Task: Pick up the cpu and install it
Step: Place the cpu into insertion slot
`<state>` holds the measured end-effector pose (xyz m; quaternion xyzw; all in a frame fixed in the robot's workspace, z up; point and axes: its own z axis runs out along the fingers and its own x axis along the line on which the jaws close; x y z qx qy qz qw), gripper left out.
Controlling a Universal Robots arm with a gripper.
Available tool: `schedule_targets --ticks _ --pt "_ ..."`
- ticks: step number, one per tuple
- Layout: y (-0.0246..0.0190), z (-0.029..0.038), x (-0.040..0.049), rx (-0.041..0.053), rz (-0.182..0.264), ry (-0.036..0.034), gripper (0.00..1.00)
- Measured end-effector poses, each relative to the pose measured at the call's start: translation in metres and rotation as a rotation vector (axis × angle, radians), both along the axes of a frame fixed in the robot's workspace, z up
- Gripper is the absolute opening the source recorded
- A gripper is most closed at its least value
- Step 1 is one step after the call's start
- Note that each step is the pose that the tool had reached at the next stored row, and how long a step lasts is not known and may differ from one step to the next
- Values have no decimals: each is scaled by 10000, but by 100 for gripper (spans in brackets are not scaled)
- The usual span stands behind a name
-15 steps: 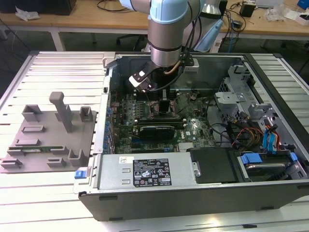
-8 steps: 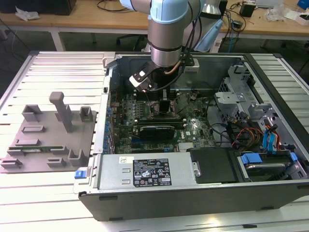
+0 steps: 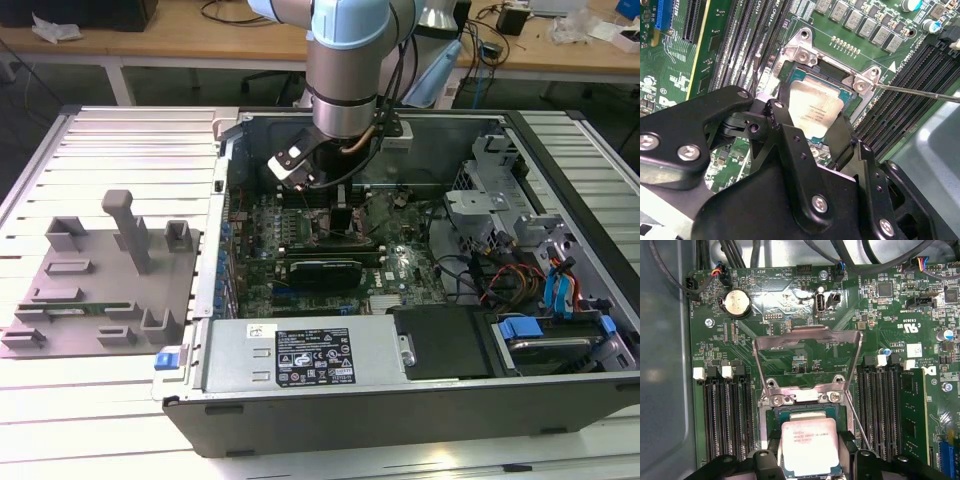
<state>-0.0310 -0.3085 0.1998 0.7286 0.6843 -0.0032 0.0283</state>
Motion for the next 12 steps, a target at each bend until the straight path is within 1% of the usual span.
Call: schedule_targets --ticks 12 --pt "0 4 5 4 -66 0 53"
